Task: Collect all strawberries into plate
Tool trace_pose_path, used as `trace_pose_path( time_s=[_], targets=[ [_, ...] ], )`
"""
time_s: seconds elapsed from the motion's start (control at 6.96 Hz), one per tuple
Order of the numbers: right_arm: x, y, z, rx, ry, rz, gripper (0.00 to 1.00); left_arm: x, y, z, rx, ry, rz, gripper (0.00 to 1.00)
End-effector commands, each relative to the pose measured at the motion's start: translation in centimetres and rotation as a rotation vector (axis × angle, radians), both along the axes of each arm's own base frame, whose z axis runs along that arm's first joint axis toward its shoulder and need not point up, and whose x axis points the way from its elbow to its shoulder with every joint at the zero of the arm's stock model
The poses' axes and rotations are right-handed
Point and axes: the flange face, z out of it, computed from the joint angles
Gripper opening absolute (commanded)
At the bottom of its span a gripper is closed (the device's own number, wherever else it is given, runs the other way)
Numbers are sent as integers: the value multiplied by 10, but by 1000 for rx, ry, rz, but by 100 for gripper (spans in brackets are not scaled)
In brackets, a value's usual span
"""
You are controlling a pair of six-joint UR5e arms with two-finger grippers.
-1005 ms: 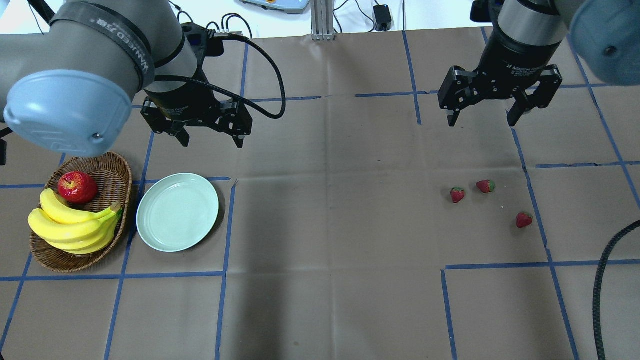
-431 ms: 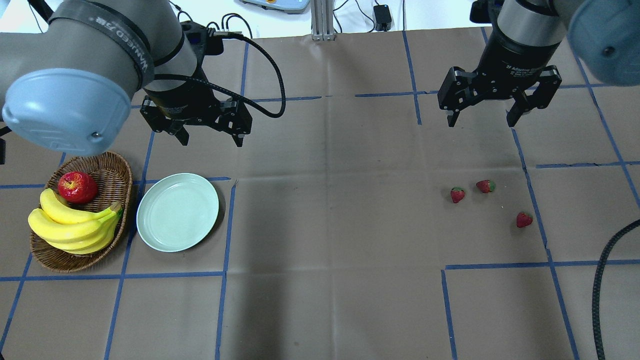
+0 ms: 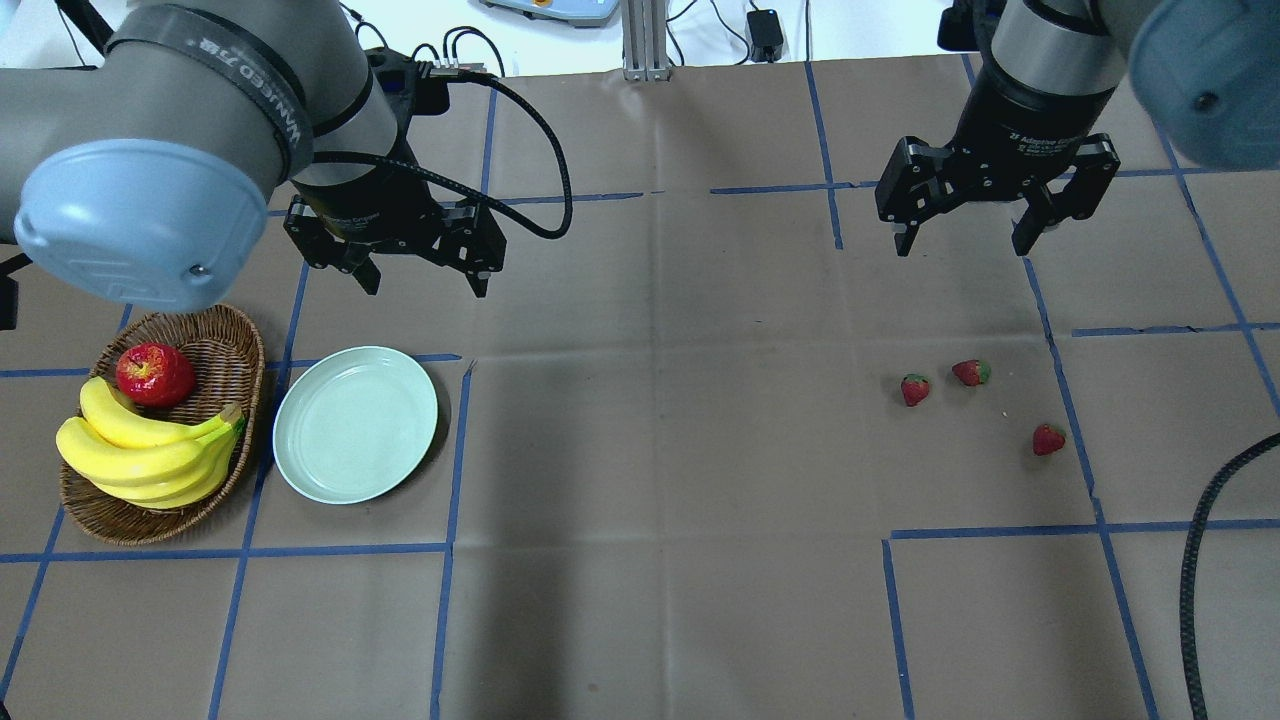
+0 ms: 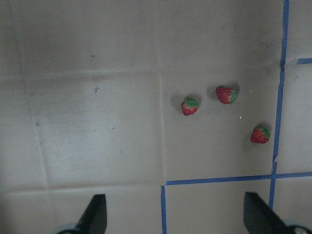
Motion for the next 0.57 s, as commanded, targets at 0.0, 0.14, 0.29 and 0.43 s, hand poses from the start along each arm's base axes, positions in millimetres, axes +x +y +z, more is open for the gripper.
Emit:
trace_pose_path(
  time_s=[0.0,0.14,0.29,0.43],
  targets=[
    [-8,9,-12,9,4,44,100,0,0,-4,8,-1,0,100],
    [-16,7,-15,-15,8,34,100,0,0,-2,5,2,0,100],
    [-34,6,-31,-5,6,12,100,0,0,-4,8,-1,-1,100],
    [-44,7,-50,-36,22,25,100,0,-2,-8,17,-2,-1,100]
  ],
)
